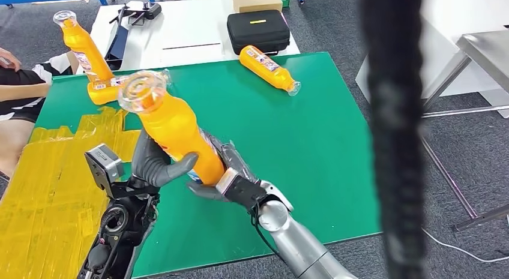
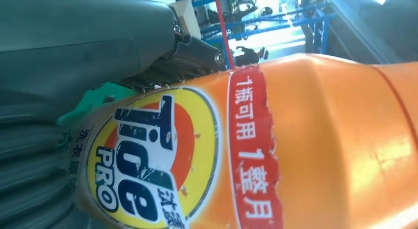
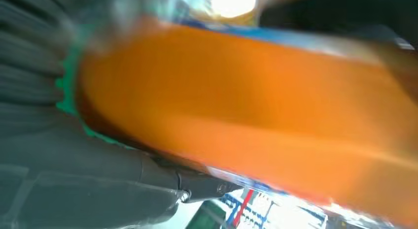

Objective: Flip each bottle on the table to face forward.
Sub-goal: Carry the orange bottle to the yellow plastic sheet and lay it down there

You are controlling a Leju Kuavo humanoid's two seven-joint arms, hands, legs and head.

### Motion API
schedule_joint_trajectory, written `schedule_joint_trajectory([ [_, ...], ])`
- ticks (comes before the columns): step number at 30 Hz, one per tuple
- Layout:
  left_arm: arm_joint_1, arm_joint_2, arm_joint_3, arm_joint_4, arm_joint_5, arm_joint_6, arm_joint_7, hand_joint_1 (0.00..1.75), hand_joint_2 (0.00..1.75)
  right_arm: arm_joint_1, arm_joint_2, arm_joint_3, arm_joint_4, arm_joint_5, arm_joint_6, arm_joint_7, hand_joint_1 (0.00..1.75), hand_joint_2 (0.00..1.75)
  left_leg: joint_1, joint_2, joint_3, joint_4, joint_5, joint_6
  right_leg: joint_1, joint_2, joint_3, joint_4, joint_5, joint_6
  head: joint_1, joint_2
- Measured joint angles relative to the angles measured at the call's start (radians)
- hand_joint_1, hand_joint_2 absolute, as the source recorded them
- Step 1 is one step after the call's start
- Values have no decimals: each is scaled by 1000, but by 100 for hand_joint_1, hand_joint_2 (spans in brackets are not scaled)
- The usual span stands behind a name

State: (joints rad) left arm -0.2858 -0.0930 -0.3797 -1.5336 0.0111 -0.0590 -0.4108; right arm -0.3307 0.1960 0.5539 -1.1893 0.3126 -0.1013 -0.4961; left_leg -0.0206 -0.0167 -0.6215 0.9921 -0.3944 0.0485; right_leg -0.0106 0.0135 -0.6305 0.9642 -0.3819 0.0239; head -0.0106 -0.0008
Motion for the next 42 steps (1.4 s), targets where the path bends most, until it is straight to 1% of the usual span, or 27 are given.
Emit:
schedule_joint_trajectory([
  [3,0,0,14,-3,-10,34,-1,175,175,14,-8,0,-26,27,-40,2,0,0,0,0,0,0,0,0,0,0,0,0,0,0,0,0],
  [5,0,0,28,-5,-66,106,-2,175,175,24,-19,-1,-55,42,-71,7,0,0,0,0,0,0,0,0,0,0,0,0,0,0,0,0],
  [8,-2,0,54,1,-222,276,-3,175,175,41,-40,-11,-107,57,-121,19,0,0,0,0,0,0,0,0,0,0,0,0,0,0,0,0],
  [10,-5,0,72,13,-291,351,-4,175,175,52,-53,-24,-142,61,-141,24,0,0,0,0,0,0,0,0,0,0,0,0,0,0,0,0],
  [12,-9,0,84,26,-312,373,-6,175,175,61,-64,-33,-170,64,-147,26,0,0,0,0,0,0,0,0,0,0,0,0,0,0,0,0],
  [17,-16,-2,96,45,-319,381,-7,175,175,72,-79,-42,-207,64,-148,29,0,0,0,0,0,0,0,0,0,0,0,0,0,0,0,0],
  [19,-16,-2,99,50,-341,401,-7,175,175,76,-83,-44,-215,61,-153,30,0,0,0,0,0,0,0,0,0,0,0,0,0,0,0,0],
  [21,-19,-2,102,58,-421,473,-5,175,175,84,-85,-49,-229,39,-161,35,0,0,0,0,0,0,0,0,0,0,-1,0,0,0,0,0],
  [23,-25,-2,111,73,-601,598,15,175,175,97,-91,-63,-256,-6,-164,45,0,0,0,0,0,0,0,0,0,0,-1,0,0,0,0,0],
  [24,-29,-2,124,81,-740,659,34,175,175,105,-96,-70,-274,-30,-163,52,0,0,0,0,0,0,0,0,0,0,-1,0,0,0,0,0],
  [25,-31,-2,143,88,-917,707,62,175,175,114,-102,-78,-294,-51,-163,59,0,0,0,0,0,0,0,0,0,0,-1,0,0,0,0,0],
  [26,-34,-3,167,94,-1103,733,98,175,175,123,-109,-85,-314,-66,-163,66,0,0,0,0,0,0,0,0,0,0,-1,0,0,0,0,0],
  [28,-44,1,213,118,-1467,751,198,175,175,144,-121,-100,-356,-90,-168,78,0,0,0,0,0,0,0,0,0,0,-1,0,0,0,0,0],
  [29,-53,11,225,139,-1580,751,257,175,175,155,-126,-107,-375,-100,-170,82,0,0,0,0,0,0,0,0,0,0,-1,0,0,0,0,0],
  [30,-67,30,223,166,-1643,752,335,175,175,166,-130,-116,-394,-113,-172,85,0,0,0,1,0,0,0,0,0,0,-1,0,0,0,0,0],
  [31,-86,58,203,197,-1656,753,427,175,175,178,-134,-126,-412,-125,-173,87,0,0,0,1,0,0,0,0,0,0,-1,0,0,0,0,0],
  [33,-133,128,132,267,-1617,754,608,175,175,205,-140,-148,-442,-148,-169,89,0,0,0,2,0,0,0,0,0,0,-2,0,0,0,0,0],
  [34,-155,160,93,304,-1601,754,663,175,175,217,-142,-158,-453,-158,-166,88,0,0,0,2,0,0,0,-1,0,0,-1,0,0,0,0,0],
  [35,-173,186,64,339,-1591,754,688,175,175,227,-145,-167,-461,-167,-163,88,0,0,1,1,0,0,1,-1,1,0,-1,0,0,0,0,0],
  [36,-188,208,40,372,-1588,754,693,175,175,234,-147,-175,-467,-175,-160,87,0,0,1,1,0,0,1,-2,1,0,-1,0,0,0,0,0],
  [38,-207,235,6,430,-1584,754,683,175,175,245,-150,-188,-474,-185,-153,86,0,0,2,1,0,0,1,-2,1,1,-1,0,0,-1,0,0],
  [40,-224,252,-10,482,-1583,755,664,175,175,252,-152,-200,-477,-195,-146,84,0,0,2,2,-1,0,1,-2,1,1,-1,0,1,-1,0,0],
  [42,-252,260,-6,558,-1579,755,636,175,175,258,-154,-212,-477,-201,-143,81,0,0,1,2,-1,0,1,-2,1,1,-1,0,1,-1,0,0],
])
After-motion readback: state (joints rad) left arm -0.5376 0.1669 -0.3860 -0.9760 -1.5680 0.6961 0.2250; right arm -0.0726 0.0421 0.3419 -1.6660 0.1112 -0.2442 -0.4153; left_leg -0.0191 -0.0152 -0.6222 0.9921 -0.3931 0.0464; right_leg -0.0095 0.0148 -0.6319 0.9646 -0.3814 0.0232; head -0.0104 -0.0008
